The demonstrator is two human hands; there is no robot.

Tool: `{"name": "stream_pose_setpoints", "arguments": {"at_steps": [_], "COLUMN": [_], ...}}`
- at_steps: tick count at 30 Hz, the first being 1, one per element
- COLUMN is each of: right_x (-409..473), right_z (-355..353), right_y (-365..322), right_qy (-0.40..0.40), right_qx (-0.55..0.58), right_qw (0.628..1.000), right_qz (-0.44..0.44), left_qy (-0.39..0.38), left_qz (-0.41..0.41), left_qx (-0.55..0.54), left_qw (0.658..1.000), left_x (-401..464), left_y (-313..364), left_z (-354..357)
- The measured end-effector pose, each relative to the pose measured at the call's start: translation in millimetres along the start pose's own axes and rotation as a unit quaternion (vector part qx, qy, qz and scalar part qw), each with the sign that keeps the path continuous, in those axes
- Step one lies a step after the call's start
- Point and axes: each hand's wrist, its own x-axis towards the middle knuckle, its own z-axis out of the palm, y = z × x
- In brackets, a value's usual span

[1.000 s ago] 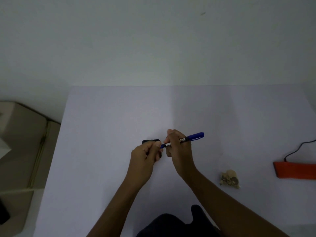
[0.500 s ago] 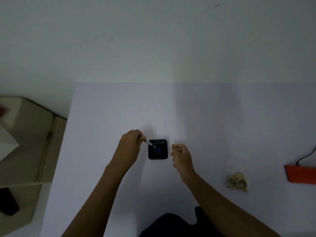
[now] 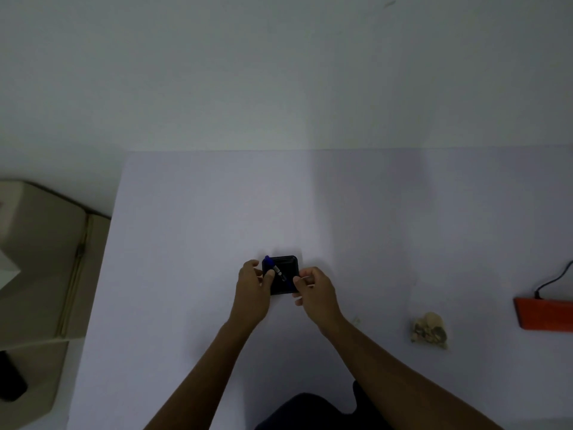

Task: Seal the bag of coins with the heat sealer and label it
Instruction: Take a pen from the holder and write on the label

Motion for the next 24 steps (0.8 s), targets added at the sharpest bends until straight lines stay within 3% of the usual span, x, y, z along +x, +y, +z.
{"name": "stream_pose_setpoints", "arguments": {"at_steps": [5,10,17,24], "right_x": [19.2,65.7,121.2,137.5], "right_z": [5.3,10.6,23.0,25.5], "right_y": [-16.3,-63.4,-130.9,-141.6], "right_qy": [0.017,0.019,0.028,0.036], "right_qx": [-0.004,0.037,0.067,0.054], "right_qw": [1.0,0.999,0.997,0.998], "right_qz": [-0.019,-0.014,-0.008,0.0], "left_qy": [0.035,0.061,0.076,0.08], "left_qz": [0.049,0.082,0.062,0.026], "left_qx": [-0.03,0.029,0.048,0.05], "left_qw": [0.998,0.994,0.994,0.995], "left_x": [2.3,63.1,151.9,166.0], "left_y": [8.9,35.8,65.5,75.8], "left_z": [3.8,-16.0,-34.1,-30.4]}}
